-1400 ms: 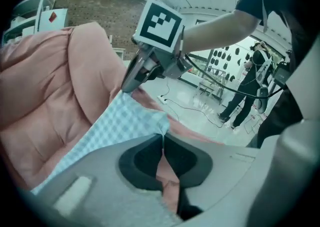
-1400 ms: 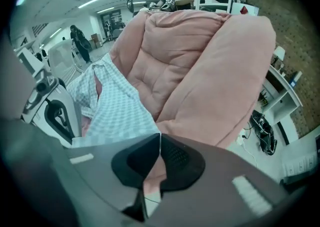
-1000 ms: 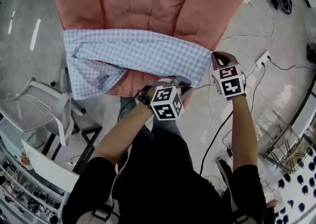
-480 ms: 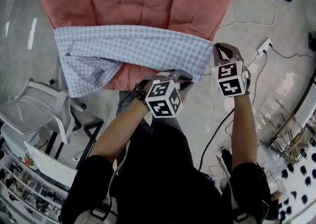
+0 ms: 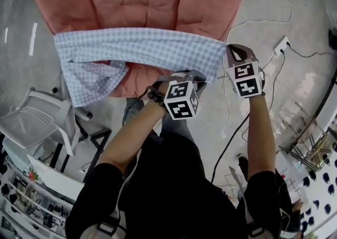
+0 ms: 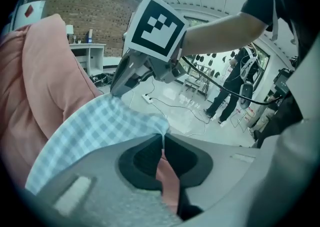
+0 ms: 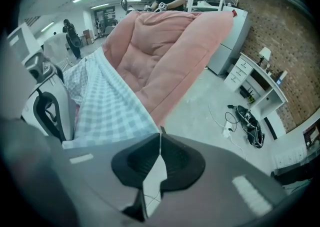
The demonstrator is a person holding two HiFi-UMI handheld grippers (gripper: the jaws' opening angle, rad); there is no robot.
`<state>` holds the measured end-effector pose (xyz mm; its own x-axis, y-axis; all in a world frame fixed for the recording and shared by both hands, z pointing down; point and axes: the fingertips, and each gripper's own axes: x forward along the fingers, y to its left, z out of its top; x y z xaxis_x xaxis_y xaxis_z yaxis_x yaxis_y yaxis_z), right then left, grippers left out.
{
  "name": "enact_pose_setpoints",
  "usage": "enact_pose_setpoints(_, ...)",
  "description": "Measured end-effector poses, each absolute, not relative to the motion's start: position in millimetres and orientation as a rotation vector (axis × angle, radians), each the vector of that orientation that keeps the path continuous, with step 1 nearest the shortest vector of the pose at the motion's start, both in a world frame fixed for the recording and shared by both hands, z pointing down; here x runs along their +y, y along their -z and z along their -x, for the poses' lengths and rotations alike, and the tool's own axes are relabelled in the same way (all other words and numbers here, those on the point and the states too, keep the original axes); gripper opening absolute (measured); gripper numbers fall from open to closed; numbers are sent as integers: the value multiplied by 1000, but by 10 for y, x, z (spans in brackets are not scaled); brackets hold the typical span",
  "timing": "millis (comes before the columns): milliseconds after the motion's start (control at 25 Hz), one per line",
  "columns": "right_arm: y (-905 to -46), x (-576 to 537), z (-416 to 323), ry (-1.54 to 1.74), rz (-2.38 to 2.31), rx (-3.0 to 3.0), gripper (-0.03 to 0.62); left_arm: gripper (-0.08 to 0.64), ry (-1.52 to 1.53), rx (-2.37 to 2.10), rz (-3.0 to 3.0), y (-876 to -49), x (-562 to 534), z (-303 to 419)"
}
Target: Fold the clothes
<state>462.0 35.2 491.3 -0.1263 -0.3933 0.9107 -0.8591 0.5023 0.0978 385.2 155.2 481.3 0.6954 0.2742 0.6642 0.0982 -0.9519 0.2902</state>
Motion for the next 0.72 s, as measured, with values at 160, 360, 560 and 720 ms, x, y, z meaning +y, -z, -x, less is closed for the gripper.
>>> enact_pose_setpoints(160, -5043, 384, -4585, -592, -1068, -1757, 41, 36, -1136, 283, -2666, -4917, 1573, -3911)
enact_pose_setpoints(360, -5071, 477, -4493, -644, -1036, -1785, 140, 178, -1131, 284, -2615, -4974, 1698, -3873)
enact_pose_setpoints(560, -4983, 477, -4467, -629, -1076, -1791, 160, 207, -1105, 265, -2605, -4957, 1695, -3795)
enact_pose_setpoints(720, -4886, 453, -4364, -587, -1116, -1787, 166, 207, -1071, 227, -2607, -4904, 1624, -3708)
